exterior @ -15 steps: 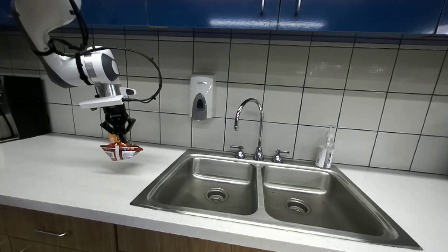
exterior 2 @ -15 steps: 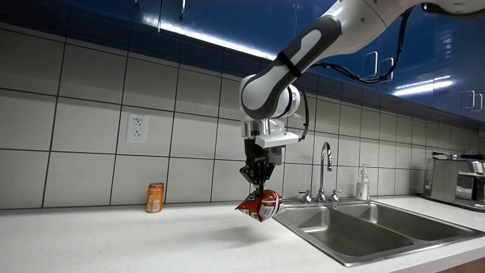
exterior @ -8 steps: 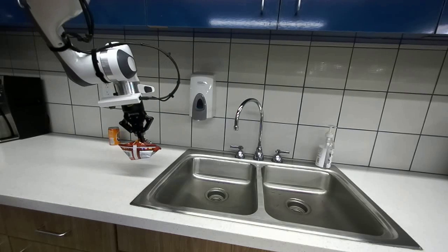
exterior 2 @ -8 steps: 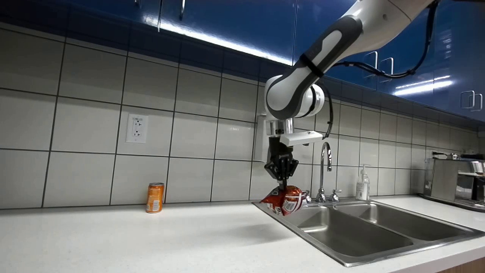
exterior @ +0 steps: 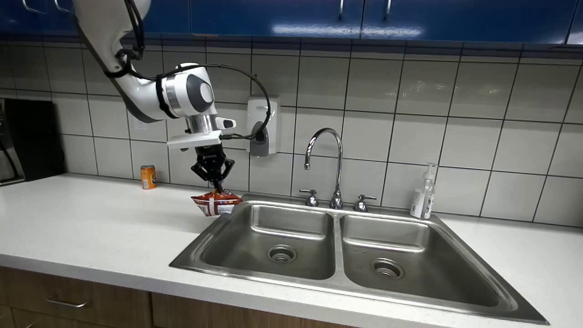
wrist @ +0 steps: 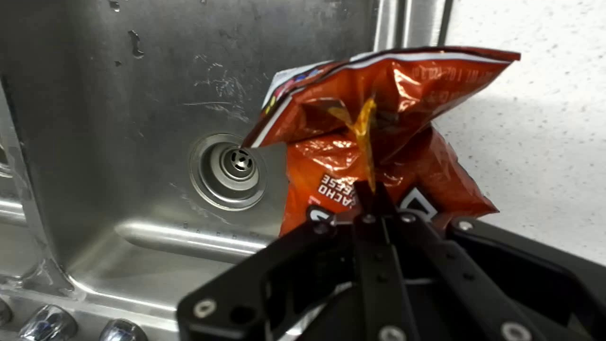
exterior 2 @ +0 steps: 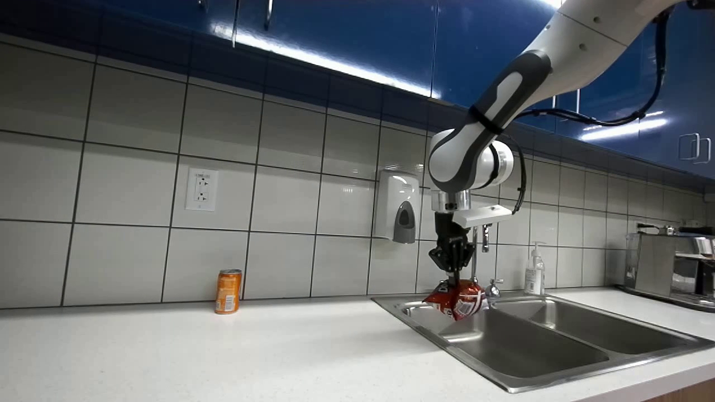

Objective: Put the orange packet in the left sink

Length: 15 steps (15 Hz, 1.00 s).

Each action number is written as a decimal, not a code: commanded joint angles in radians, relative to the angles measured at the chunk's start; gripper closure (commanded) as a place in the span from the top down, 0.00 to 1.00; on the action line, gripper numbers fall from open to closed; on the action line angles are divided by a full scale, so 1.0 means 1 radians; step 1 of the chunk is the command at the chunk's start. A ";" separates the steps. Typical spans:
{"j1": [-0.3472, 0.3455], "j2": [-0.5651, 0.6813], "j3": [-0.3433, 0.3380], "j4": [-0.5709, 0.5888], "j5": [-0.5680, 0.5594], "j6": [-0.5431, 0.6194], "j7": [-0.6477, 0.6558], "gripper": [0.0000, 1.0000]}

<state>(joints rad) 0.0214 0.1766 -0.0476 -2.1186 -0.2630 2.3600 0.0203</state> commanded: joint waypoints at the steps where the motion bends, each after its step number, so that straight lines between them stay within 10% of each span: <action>1: -0.049 0.036 -0.018 0.010 0.013 0.053 -0.076 0.00; 15: -0.141 0.218 -0.049 0.052 0.059 0.161 -0.168 0.00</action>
<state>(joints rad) -0.1032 0.3505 -0.1070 -2.1016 -0.2343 2.5026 -0.1052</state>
